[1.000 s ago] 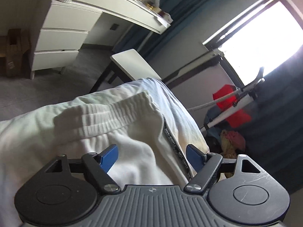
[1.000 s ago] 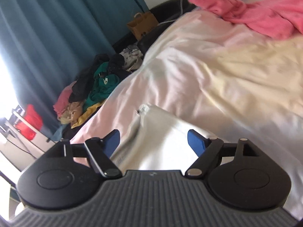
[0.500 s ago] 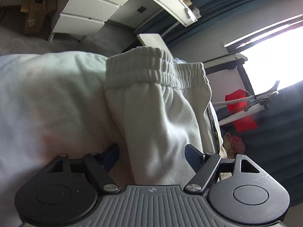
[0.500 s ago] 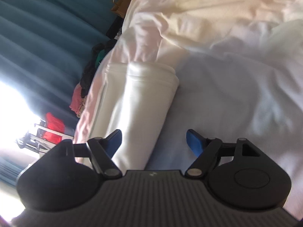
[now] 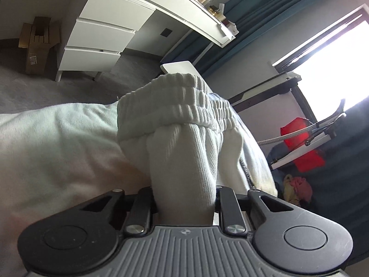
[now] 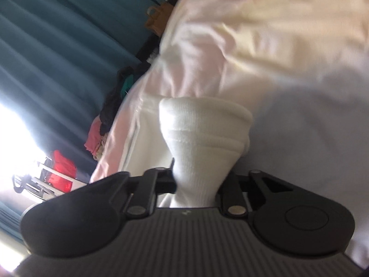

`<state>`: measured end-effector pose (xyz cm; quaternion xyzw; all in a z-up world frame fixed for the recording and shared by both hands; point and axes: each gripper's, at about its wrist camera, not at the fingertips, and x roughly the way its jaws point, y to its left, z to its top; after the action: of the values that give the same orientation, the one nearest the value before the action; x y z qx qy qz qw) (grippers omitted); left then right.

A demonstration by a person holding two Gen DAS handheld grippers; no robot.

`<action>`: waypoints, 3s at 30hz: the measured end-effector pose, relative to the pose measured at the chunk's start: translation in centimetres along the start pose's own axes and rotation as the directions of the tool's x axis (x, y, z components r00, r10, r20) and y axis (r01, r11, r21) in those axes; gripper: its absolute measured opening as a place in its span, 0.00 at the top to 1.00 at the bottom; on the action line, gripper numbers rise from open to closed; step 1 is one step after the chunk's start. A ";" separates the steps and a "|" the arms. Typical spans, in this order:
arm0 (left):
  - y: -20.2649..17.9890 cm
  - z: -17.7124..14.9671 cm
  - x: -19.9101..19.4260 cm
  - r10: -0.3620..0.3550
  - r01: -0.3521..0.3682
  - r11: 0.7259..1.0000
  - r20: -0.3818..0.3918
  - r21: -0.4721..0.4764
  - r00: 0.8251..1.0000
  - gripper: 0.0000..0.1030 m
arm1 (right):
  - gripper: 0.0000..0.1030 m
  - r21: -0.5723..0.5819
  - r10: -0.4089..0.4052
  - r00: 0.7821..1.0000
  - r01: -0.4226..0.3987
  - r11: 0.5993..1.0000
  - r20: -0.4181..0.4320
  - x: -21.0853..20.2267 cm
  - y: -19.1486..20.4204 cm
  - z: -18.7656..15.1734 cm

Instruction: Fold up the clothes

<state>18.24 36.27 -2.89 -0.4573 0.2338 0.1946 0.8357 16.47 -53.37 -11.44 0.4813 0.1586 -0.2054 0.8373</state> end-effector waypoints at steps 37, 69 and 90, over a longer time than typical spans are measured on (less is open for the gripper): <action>15.0 0.4 -23.3 0.110 -0.075 0.962 -0.122 0.261 0.986 0.37 | 0.19 0.326 0.187 0.943 -0.091 0.941 -0.275 -15.1 -12.3 -2.9; -5.6 -32.2 -20.1 -0.043 0.193 0.539 -0.202 0.820 0.979 0.18 | 0.19 0.306 0.230 0.963 -0.179 0.935 -0.142 -15.0 -11.3 -2.6; -2.7 -35.0 -17.8 0.027 0.156 0.446 -0.187 0.881 0.982 0.17 | 0.85 0.078 -0.017 1.000 0.017 0.997 -0.005 -16.3 -8.0 -4.6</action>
<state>-2.28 2.97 -7.47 0.0260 0.3554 -0.0296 0.9339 -1.89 -49.83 -12.05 0.5127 0.1566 -0.2173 0.8158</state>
